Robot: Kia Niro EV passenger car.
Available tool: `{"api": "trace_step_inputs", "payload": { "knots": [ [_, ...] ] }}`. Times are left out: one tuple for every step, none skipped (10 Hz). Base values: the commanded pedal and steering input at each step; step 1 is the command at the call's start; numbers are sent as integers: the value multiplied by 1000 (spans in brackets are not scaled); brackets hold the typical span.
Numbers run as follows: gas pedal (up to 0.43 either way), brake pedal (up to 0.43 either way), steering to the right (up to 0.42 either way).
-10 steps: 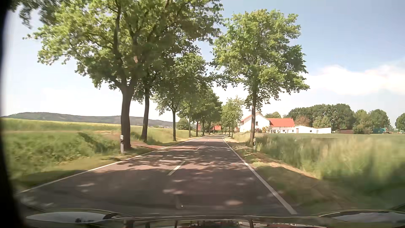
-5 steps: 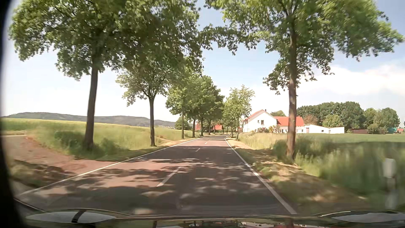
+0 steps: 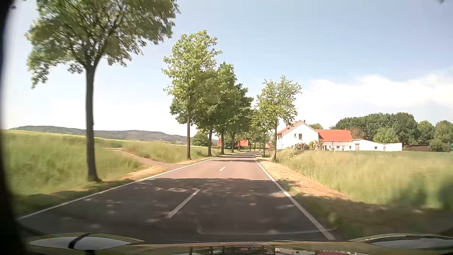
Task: Follow the waypoints while adhering to traffic rules and regulations
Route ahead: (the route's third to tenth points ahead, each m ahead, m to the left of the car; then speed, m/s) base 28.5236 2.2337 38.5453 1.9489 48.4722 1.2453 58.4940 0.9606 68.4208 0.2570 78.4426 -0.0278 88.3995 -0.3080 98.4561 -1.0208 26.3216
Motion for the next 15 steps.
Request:
{"api": "trace_step_inputs", "payload": {
  "knots": [
    [390,0,0],
    [390,0,0],
    [390,0,0],
    [390,0,1],
    [390,0,2],
    [390,0,4],
    [390,0,5],
    [390,0,6],
    [390,0,6],
    [390,0,6],
    [390,0,6],
    [390,0,6],
    [390,0,7],
    [390,0,7],
    [390,0,7]
  ]
}}
